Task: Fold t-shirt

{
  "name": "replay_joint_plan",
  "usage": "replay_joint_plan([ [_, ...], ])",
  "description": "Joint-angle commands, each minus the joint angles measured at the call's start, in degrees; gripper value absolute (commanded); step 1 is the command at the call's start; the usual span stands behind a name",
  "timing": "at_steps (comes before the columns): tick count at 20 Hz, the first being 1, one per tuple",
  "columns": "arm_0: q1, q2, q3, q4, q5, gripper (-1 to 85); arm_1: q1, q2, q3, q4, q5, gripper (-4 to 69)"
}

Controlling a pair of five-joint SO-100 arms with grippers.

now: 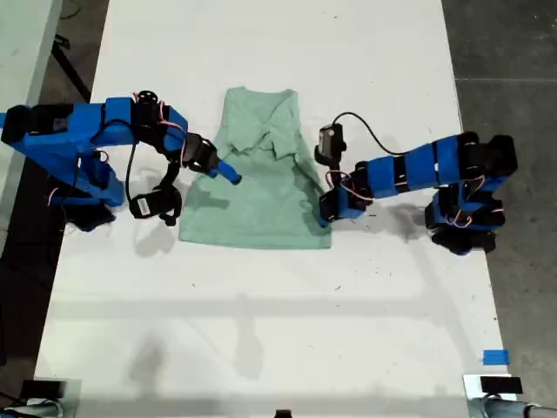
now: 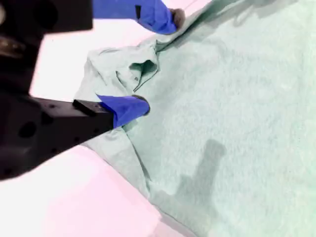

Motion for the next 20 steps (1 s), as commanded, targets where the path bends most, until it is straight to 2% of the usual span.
replay_joint_plan([
  [1,-1.0,3.3,-0.3,-1.1,-0.4,26.7,-0.7,-1.6,-2.7,2.1,0.8,-1.2],
  [5,-1.3,3.8,0.3,-1.3,-0.1,26.4,-1.1,1.0,-4.8,11.3,-0.4,-1.3],
  [10,-1.3,4.7,0.9,-1.4,0.0,26.4,-2.3,9.1,-12.4,33.2,-3.8,-1.3],
  [12,-1.4,5.0,1.2,-1.7,0.0,26.4,-3.0,9.7,-17.4,38.5,-4.3,-1.3],
  [15,-1.3,5.2,1.2,-1.9,0.0,26.3,-3.5,6.2,-27.1,38.2,-4.2,-1.3],
  [20,-1.1,6.0,1.2,-1.8,-0.3,26.2,-6.5,-17.3,-57.8,40.3,-2.5,-1.3],
])
